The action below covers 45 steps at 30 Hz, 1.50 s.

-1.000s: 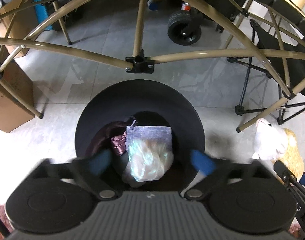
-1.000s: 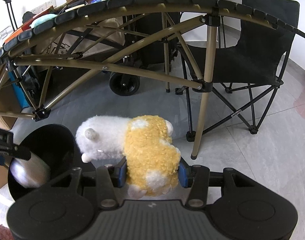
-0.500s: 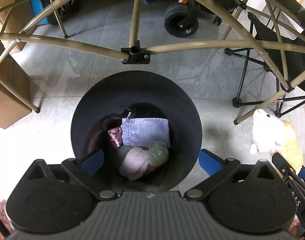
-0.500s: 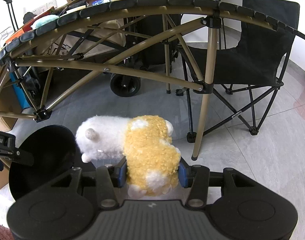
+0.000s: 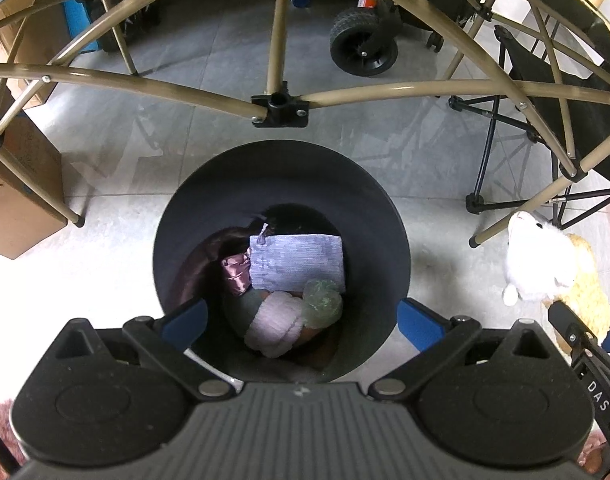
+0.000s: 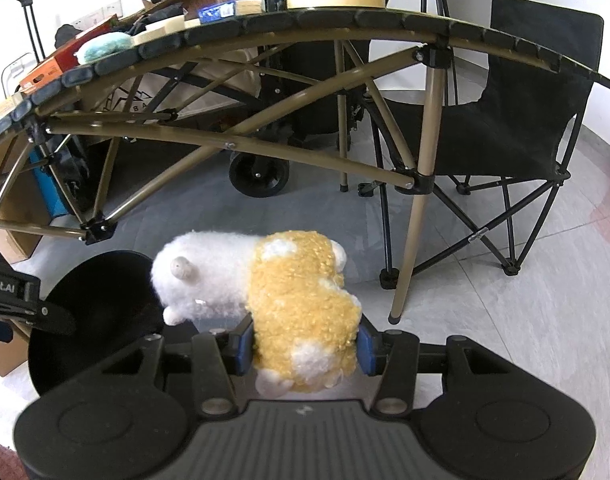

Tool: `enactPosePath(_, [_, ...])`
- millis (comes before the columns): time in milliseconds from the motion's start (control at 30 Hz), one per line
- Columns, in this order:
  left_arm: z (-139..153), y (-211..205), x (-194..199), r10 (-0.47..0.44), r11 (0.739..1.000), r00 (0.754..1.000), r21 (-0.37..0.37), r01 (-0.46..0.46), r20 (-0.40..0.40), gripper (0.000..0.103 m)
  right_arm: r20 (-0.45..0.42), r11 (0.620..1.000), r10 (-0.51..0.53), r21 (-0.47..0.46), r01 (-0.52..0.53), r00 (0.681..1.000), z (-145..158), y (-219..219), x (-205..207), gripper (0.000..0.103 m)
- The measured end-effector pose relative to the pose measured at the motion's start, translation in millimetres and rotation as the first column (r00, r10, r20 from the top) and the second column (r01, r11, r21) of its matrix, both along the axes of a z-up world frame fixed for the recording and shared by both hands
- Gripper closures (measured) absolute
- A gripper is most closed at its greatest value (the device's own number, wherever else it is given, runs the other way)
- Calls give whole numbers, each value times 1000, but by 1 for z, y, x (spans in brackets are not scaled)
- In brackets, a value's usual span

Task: Collect trash
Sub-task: 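Move the right gripper holding the plush toy over the bin opening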

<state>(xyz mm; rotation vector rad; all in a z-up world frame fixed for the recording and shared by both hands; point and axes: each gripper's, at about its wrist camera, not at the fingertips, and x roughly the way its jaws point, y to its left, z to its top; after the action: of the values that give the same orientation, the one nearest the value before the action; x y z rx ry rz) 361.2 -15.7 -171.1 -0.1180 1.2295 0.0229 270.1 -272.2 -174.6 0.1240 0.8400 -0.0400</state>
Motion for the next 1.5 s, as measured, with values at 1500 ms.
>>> enactPosePath(1500, [12, 174, -67, 258, 966, 965, -20, -258, 43, 0, -122, 954, 293, -27, -298, 948, 18, 173, 16, 55])
